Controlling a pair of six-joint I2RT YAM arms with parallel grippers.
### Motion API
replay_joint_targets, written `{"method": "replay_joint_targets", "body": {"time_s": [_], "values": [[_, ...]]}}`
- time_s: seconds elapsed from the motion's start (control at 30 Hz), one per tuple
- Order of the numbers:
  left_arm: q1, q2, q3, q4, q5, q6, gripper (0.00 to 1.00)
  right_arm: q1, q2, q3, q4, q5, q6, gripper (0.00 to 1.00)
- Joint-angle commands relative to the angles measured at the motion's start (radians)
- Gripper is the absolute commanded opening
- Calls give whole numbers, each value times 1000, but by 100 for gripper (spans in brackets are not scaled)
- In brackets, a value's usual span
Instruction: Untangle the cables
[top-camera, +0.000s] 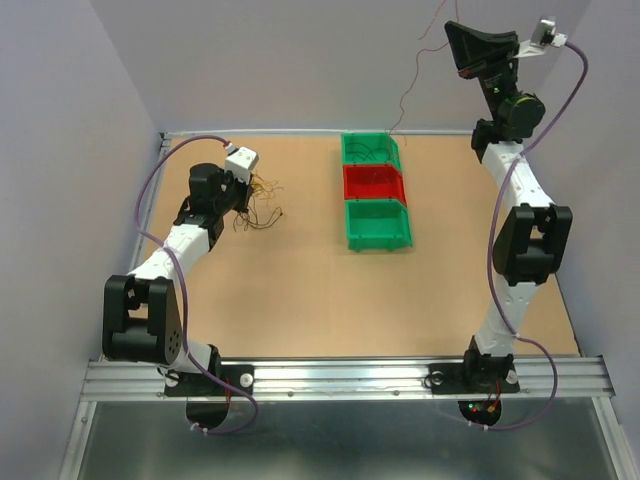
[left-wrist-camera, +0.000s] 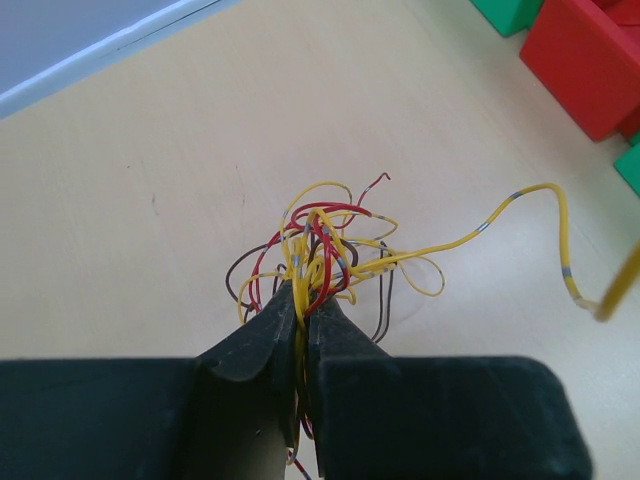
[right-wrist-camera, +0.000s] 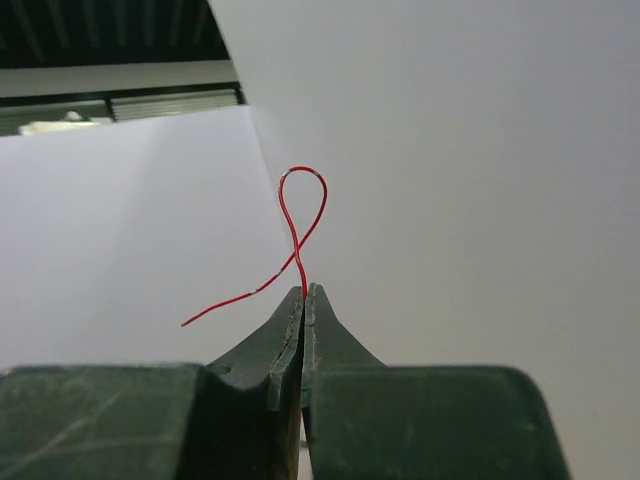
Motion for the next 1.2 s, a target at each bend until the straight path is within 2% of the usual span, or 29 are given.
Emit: {"method": "replay_joint_targets", "body": {"time_s": [0.0,0.13,0.33,0.53,0.63,0.73,0.83,0.93,1.17], "values": [[-5,-44,-5,35,-16,11,15,67,57,30,-92,-8,-103,1],[-6,-60,-11,35,-19,13,16,171,31,-65,-152,36,-283,1],[-12,-83,-22,33,-10,11,16,255,-29,-246,-152,119,-443,1],[-23,-104,-30,30,-11,16,16,274,-57,-330,-154,159,-535,1],[-25,-112,-33,32,-13,16,16,282,-90,-438,-152,177,-607,1],[-28,-112,-33,32,-18,17,16,321,-160,-604,-140,283,-756,1],[-31,-109,-31,30,-22,19,16,335,-192,-741,-76,381,-778,0],[-35,-103,-31,30,-27,22,16,335,-177,-801,-53,441,-778,1],[-49,-81,-26,27,-48,31,16,335,-131,-907,-62,472,-812,1]]}}
